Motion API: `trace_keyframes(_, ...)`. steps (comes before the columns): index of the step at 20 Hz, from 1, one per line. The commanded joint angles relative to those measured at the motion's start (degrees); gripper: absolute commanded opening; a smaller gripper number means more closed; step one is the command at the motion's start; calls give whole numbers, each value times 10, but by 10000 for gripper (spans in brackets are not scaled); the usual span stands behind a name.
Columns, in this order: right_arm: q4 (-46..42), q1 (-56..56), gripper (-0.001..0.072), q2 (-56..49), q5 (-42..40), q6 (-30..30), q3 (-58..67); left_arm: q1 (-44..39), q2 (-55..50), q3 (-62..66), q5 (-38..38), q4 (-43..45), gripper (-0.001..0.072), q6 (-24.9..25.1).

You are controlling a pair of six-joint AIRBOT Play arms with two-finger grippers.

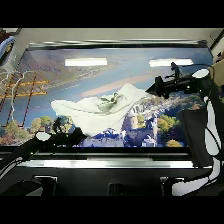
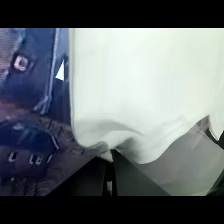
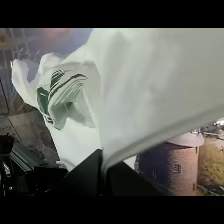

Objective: Fold the clothes and pants, and hang the long-sleeved shirts on hangers.

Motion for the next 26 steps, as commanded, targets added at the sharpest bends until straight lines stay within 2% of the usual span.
trace_keyframes(1,3,0,33,46,21,0,1,-5,3,28,-26,-18,16,31)
trace_keyframes(3,11,0,33,91,20,-15,1,2,22,82,-66,-17,15,63)
trace_keyframes(7,14,0,33,237,-6,-81,2,50,112,261,-141,44,14,53)
trace_keyframes(8,13,0,33,283,-21,-90,2,63,137,316,-163,75,14,39)
trace_keyframes(12,11,0,33,461,-85,-108,8,119,219,560,-246,270,15,-75)
trace_keyframes(14,-4,0,33,535,-125,-65,30,141,248,656,-278,345,16,-101)
trace_keyframes(17,-15,0,34,618,-212,40,67,162,292,725,-284,400,16,-101)
trace_keyframes(19,-24,0,34,637,-252,82,93,169,321,730,-285,448,16,-130)
trace_keyframes(21,-63,0,34,627,-245,116,98,169,332,730,-293,499,16,-168)
trace_keyframes(24,-85,0,34,542,-175,137,98,169,296,730,-321,513,15,-158)
trace_keyframes(26,-76,0,34,452,-126,145,98,168,235,729,-362,513,16,-128)
